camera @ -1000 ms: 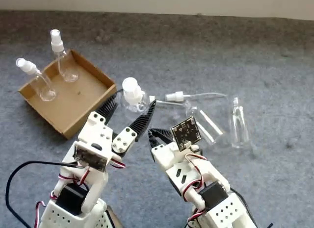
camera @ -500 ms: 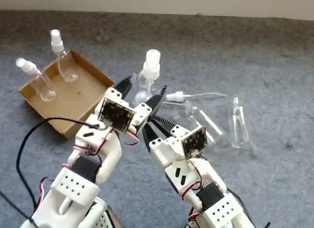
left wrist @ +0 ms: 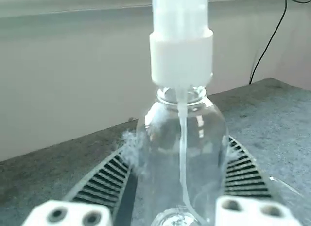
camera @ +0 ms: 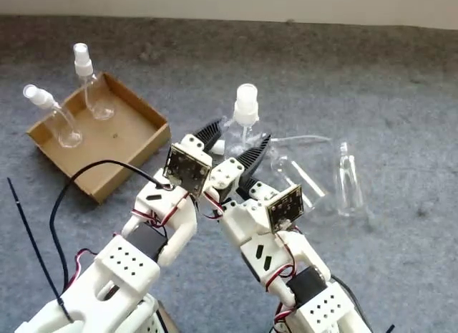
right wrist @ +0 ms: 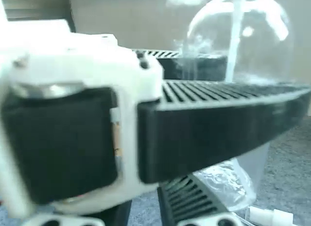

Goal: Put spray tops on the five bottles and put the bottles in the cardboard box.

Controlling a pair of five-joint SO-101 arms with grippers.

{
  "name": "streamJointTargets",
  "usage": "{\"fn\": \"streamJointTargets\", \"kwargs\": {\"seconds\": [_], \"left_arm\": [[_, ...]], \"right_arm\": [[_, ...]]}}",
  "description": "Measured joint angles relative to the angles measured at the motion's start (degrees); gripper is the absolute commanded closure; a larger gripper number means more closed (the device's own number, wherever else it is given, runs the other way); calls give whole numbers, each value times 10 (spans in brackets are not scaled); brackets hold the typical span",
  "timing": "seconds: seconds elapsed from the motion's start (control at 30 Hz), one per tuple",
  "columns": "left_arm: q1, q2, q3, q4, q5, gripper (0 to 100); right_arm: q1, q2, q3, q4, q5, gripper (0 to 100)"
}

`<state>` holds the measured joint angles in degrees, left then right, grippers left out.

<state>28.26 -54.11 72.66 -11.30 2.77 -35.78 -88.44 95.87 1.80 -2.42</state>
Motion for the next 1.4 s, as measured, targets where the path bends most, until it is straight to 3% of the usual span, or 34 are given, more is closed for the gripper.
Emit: {"fn": "streamJointTargets", "kwargs": {"seconds": [0.47,1.23,1.4], "left_arm": [[0,-100,10,84,4,916],[1,-122,26,136,10,916],[-48,-120,27,138,7,916]], "right_arm": [[89,0,2,0,2,993],[133,1,2,33,2,993],[138,0,2,58,0,993]]}}
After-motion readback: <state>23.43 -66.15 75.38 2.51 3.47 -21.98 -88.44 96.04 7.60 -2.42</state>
